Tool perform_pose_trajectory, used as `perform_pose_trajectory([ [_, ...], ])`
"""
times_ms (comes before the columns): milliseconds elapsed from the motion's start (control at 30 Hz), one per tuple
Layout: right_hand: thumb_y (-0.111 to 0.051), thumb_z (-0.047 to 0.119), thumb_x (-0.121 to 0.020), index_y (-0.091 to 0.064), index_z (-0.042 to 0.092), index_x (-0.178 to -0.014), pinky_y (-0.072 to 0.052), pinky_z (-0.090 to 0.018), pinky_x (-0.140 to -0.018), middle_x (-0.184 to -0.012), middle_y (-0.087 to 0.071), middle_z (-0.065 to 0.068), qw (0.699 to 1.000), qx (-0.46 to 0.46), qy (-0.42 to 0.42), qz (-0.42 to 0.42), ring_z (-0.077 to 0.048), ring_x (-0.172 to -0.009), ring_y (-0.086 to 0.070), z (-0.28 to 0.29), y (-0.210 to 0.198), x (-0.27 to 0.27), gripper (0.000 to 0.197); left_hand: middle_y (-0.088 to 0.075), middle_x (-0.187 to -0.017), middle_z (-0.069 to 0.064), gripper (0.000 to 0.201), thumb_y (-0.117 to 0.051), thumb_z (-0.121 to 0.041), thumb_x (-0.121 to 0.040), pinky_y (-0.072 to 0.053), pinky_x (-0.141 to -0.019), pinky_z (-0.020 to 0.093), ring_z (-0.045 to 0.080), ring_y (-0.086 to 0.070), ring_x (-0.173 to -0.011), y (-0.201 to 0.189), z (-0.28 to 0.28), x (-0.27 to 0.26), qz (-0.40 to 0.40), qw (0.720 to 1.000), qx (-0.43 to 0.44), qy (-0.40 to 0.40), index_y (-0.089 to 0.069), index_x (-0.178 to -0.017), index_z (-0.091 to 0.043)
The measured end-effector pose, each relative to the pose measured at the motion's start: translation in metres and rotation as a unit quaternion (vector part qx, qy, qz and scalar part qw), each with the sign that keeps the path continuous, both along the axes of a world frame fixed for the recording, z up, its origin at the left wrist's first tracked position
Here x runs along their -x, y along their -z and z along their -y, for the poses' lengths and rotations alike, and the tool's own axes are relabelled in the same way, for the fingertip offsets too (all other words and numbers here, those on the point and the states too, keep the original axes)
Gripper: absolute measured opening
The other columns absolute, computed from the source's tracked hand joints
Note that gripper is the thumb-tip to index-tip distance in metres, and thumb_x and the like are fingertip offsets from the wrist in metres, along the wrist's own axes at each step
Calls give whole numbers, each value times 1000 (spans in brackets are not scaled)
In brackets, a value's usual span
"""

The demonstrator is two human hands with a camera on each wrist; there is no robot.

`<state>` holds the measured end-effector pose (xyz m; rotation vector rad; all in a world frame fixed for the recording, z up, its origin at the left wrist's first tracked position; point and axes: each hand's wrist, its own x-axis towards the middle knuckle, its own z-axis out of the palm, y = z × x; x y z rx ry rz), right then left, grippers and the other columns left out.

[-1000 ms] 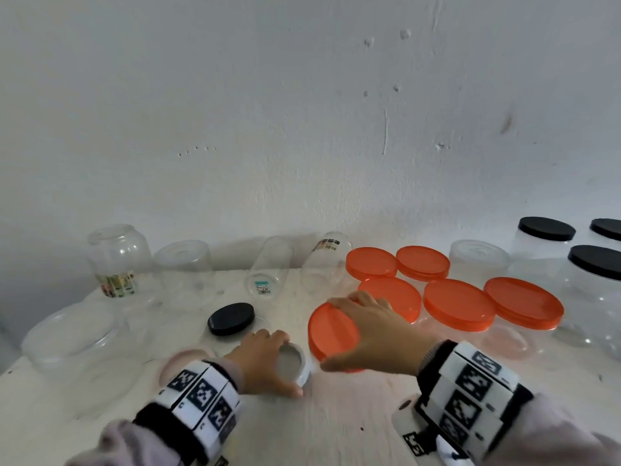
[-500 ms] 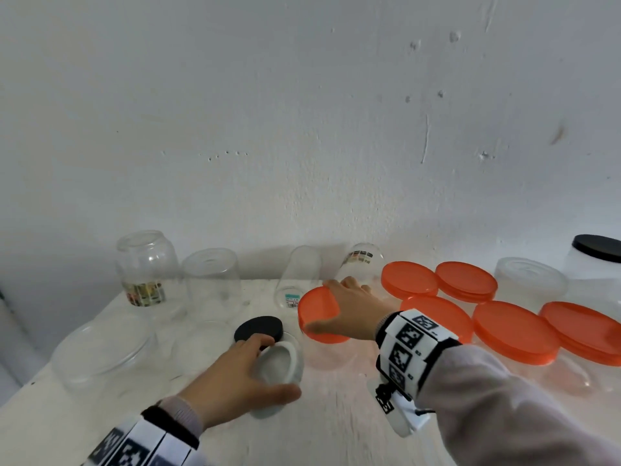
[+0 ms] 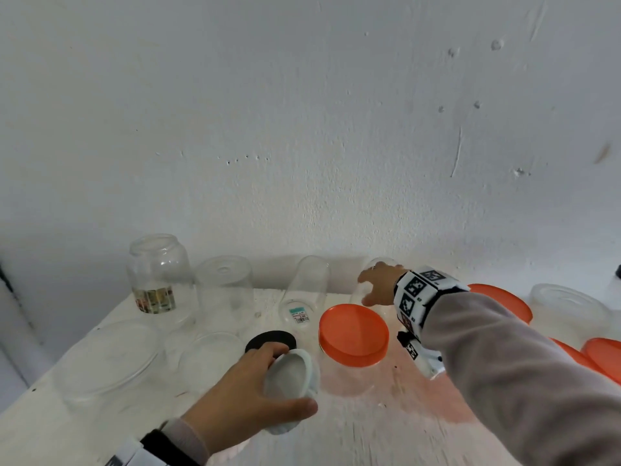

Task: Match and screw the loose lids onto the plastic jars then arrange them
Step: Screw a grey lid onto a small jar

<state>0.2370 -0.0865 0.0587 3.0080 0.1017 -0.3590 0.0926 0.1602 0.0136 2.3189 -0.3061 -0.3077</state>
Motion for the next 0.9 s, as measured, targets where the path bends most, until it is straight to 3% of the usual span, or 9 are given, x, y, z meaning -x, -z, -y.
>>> perform_pose_trajectory([
  [133, -76, 43, -76, -35, 36, -144, -30, -28, -101, -148, -38, 2, 992, 75, -77, -58, -20, -134, -35, 1, -4, -15, 80, -48, -113, -20, 81, -64, -83, -44, -49, -91, 23, 1, -53, -104, 7, -5, -3, 3, 1000, 12, 2, -34, -114, -54],
  [300, -81, 35, -71, -28, 44, -144, -36, -41, -101, -142, -37, -3, 978, 161, -93, -95, -28, -132, -35, -7, -5, -27, 91, -47, -113, -23, 77, -61, -88, -41, -50, -88, 21, 0, -53, -103, 13, -7, -8, -8, 1000, 10, -7, -31, -105, -59],
  [333, -78, 35, -74, -28, 42, -145, -34, -42, -103, -143, -36, -4, 980, 155, -84, -91, -29, -134, -32, -7, -5, -27, 87, -47, -114, -23, 77, -61, -88, -41, -50, -88, 22, 1, -53, -104, 13, -7, -9, -7, 1000, 10, -5, -32, -106, -59],
  [467, -62, 31, -89, -39, 14, -144, -27, -47, -108, -149, -32, -17, 993, 101, -42, -52, -37, -136, -31, -2, 8, -35, 62, -44, -116, -24, 84, -62, -85, -41, -50, -92, 23, 1, -52, -106, 12, -7, -11, -13, 1000, 12, -6, -30, -113, -56],
  [600, -48, 62, -88, -35, 44, -141, -30, -43, -107, -152, -27, -2, 988, 149, -28, -34, -30, -137, -30, -4, 19, -44, 57, -44, -117, -23, 88, -62, -83, -41, -49, -93, 24, 2, -52, -107, 10, -4, -11, -19, 1000, 11, -9, -30, -117, -53],
  [667, -43, 67, -87, -30, 52, -139, -27, -44, -107, -155, -21, 4, 987, 151, -37, -46, -30, -139, -23, -3, 23, -50, 55, -44, -118, -23, 91, -61, -83, -41, -49, -94, 24, 3, -52, -108, 9, -4, -11, -21, 1000, 11, -9, -31, -120, -50],
  [733, -45, 61, -87, -31, 59, -133, -30, -38, -101, -150, -24, 10, 983, 158, -67, -58, -29, -137, -25, -1, 22, -53, 48, -43, -120, -23, 94, -61, -82, -42, -49, -94, 25, 4, -51, -109, 9, -2, -12, -25, 1000, 11, -9, -31, -123, -48],
  [800, -56, 52, -77, -32, 61, -127, -30, -25, -82, -140, -36, 15, 978, 162, -114, -61, -26, -128, -35, 0, 18, -57, 56, -42, -121, -22, 96, -60, -83, -42, -49, -95, 26, 5, -51, -110, 9, -1, -11, -28, 1000, 9, -9, -30, -126, -47],
  [900, -62, 48, -68, -28, 42, -133, -30, -36, -73, -133, -42, 2, 967, 211, -135, -55, -30, -117, -42, -4, 8, -51, 73, -43, -121, -22, 96, -60, -83, -41, -50, -94, 26, 5, -52, -110, 9, 1, -10, -26, 1000, 11, -10, -31, -125, -47],
])
